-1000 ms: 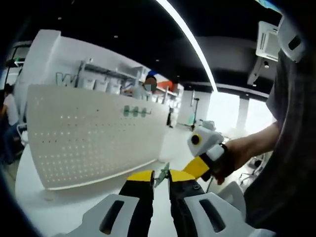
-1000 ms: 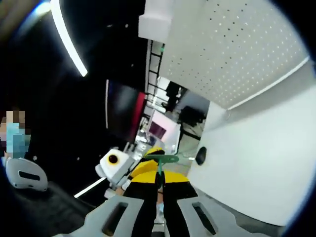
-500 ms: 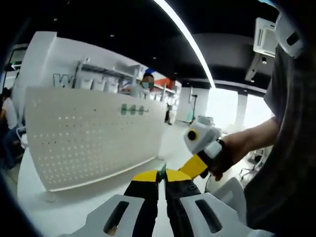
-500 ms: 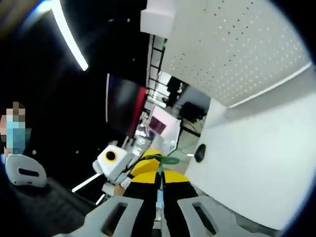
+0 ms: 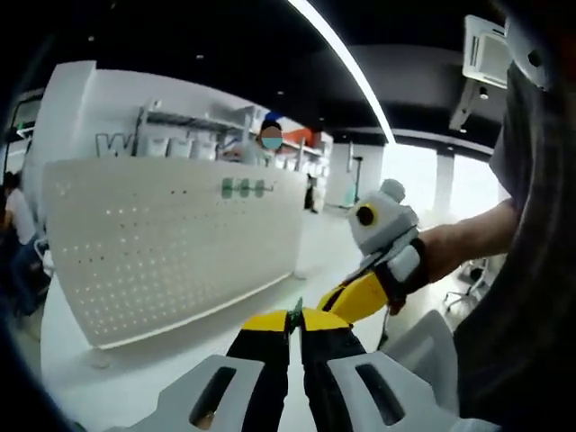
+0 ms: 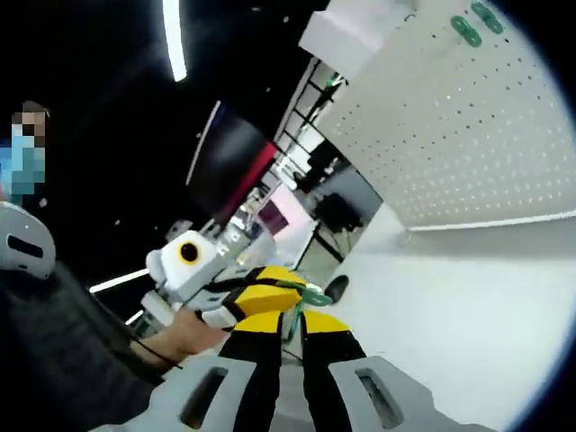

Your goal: Insert the hook assembly into the mounting plate slot until the hook locks in place.

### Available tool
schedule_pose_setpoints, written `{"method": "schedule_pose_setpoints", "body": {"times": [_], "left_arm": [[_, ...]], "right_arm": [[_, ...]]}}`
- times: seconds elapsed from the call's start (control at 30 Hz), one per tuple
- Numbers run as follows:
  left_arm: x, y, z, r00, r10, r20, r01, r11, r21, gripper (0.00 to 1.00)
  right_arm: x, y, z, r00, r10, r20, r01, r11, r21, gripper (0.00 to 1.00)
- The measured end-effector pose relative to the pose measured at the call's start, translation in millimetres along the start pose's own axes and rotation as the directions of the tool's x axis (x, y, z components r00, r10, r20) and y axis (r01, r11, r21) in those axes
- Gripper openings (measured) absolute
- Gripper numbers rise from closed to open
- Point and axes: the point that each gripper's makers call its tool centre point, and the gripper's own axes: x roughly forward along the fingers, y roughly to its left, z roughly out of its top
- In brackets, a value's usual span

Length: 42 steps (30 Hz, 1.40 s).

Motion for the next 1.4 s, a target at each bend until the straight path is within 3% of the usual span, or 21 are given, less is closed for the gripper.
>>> {"method": "schedule_pose_setpoints", "body": {"times": [0.33,0.47,0.57,0.67,0.7,0.77,0.8,0.87,1.0,1.03,1.13,1.2,1.33,1.4], "left_arm": [[-3.0,29.3,-11.2,0.992,0.111,-0.068,-0.116,0.99,-0.08,0.03],[-2.2,38.0,-14.6,0.987,0.133,-0.094,-0.143,0.983,-0.111,0.03],[-0.4,45.1,-20.5,0.979,0.157,-0.132,-0.174,0.976,-0.129,0.03],[2.2,48.8,-22.0,0.976,0.165,-0.144,-0.187,0.969,-0.162,0.03],[2.9,49.8,-23.0,0.974,0.168,-0.151,-0.193,0.966,-0.172,0.03],[4.8,51.2,-24.6,0.972,0.171,-0.16,-0.202,0.958,-0.203,0.03],[5.6,51.6,-24.7,0.972,0.172,-0.159,-0.204,0.954,-0.219,0.03],[7.3,50.7,-24.9,0.973,0.167,-0.158,-0.204,0.944,-0.26,0.03],[9.8,48.4,-24.0,0.976,0.161,-0.144,-0.201,0.922,-0.331,0.03],[10.3,47.5,-23.7,0.977,0.159,-0.141,-0.199,0.917,-0.347,0.03],[12.5,42.7,-19.9,0.982,0.145,-0.118,-0.181,0.894,-0.41,0.03],[13.5,40.2,-16.7,0.985,0.139,-0.101,-0.17,0.881,-0.442,0.03],[14.9,36.3,-18.3,0.985,0.135,-0.111,-0.171,0.877,-0.45,0.03],[16.2,33.1,-17.9,0.987,0.125,-0.104,-0.16,0.86,-0.485,0.03]], "right_arm": [[-7.9,-0.1,4.5,0.997,-0.073,-0.024,0.069,0.987,-0.142,0.09],[-10.5,-5.9,1.4,0.988,-0.147,-0.051,0.133,0.968,-0.211,0.15],[-13.0,-9.1,4.1,0.976,-0.211,-0.046,0.188,0.935,-0.301,0.13],[-16.1,-11.8,5.5,0.956,-0.289,-0.048,0.242,0.871,-0.428,0.12],[-16.1,-10.9,4.5,0.953,-0.3,-0.051,0.248,0.863,-0.44,0.12],[-16.5,-11.2,5.3,0.942,-0.332,-0.045,0.266,0.824,-0.499,0.12],[-16.7,-10.7,7.9,0.937,-0.347,-0.028,0.277,0.794,-0.541,0.12],[-17.3,-11.6,9.9,0.928,-0.373,-0.018,0.296,0.764,-0.574,0.12],[-10.5,-7.8,7.8,0.925,-0.378,-0.018,0.293,0.746,-0.598,0.12],[-8.7,-10.1,6.6,0.919,-0.394,-0.023,0.295,0.725,-0.622,0.12],[-4.6,-12.1,6.7,0.913,-0.407,-0.014,0.303,0.703,-0.643,0.12],[-2.8,-14.3,8.9,0.911,-0.412,-0.005,0.312,0.697,-0.646,0.12],[0.0,-18.3,13.1,0.908,-0.418,0.005,0.324,0.697,-0.64,0.11],[2.5,-19.2,13.1,0.907,-0.42,0.0,0.32,0.691,-0.648,0.11]]}}
